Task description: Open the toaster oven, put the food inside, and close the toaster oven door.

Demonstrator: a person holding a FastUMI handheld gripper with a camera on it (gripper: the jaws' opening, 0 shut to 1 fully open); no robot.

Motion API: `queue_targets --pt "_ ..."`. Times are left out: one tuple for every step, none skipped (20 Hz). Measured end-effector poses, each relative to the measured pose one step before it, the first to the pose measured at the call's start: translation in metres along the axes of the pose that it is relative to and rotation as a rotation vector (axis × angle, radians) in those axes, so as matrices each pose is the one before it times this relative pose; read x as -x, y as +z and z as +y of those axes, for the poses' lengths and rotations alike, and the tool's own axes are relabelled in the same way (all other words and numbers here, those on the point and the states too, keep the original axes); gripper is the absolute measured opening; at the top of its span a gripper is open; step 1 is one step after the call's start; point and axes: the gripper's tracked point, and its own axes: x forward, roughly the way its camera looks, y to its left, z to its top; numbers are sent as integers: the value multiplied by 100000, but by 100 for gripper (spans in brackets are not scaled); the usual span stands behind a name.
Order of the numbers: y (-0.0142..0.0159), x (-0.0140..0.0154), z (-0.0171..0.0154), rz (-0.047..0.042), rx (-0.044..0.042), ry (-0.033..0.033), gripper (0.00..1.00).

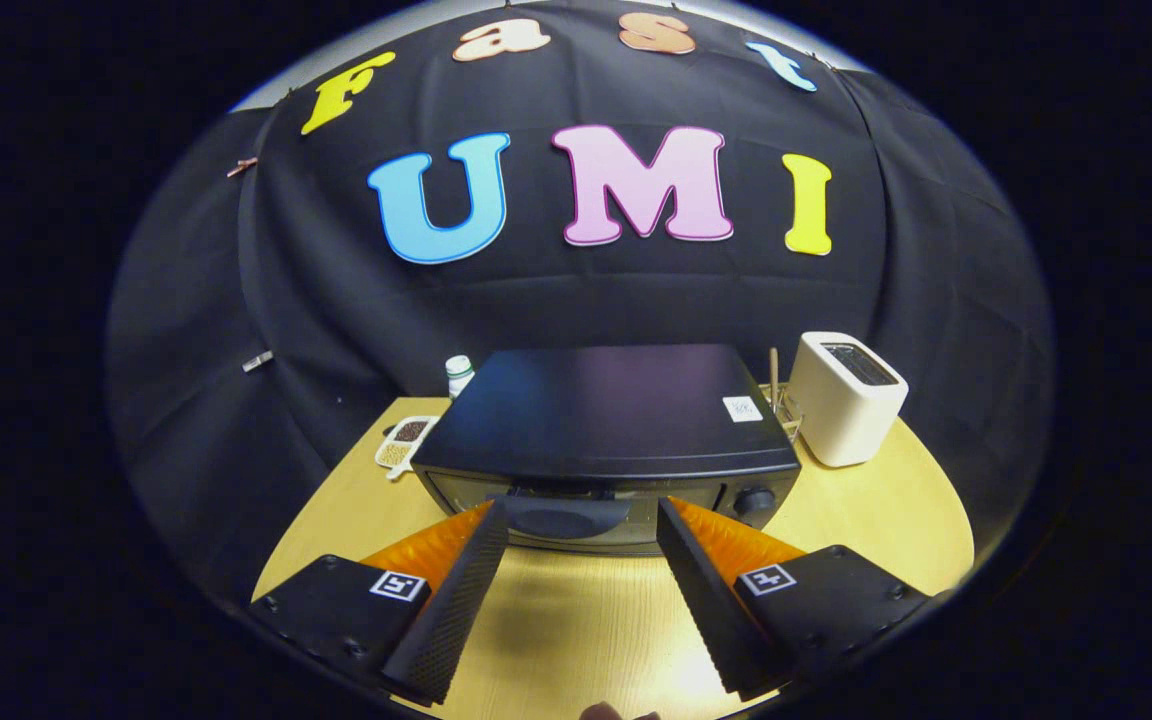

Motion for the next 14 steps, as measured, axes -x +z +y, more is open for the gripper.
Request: queue_targets --pt "1188 632 -239 -2241 -25 659 98" --pt "935 759 -480 -1780 210 186 97" --pt "1160 700 -443 -2134 -337 112 98" --pt "1049 723 -536 -2173 -884 -194 98" --pt "1111 635 -820 -2284 -1181 -792 97" --pt "1146 646 -835 -2017 -1188 -874 97" --pt "839 433 -743 -1266 -1080 -815 97" --pt "522 522 -936 -510 -1264 -1330 97" --pt "652 398 -977 -1210 -1364 -1321 97" --pt "748 477 -1088 -1602 -743 -1493 98" --pt "819 553 -1062 -1771 -86 -1469 97" --pt "1016 446 -1040 -2792 927 -1137 98" --pt "979 329 -1015 -2582 1623 -1071 98" --pt "1142 332 -1008 -2367 1533 -813 98"
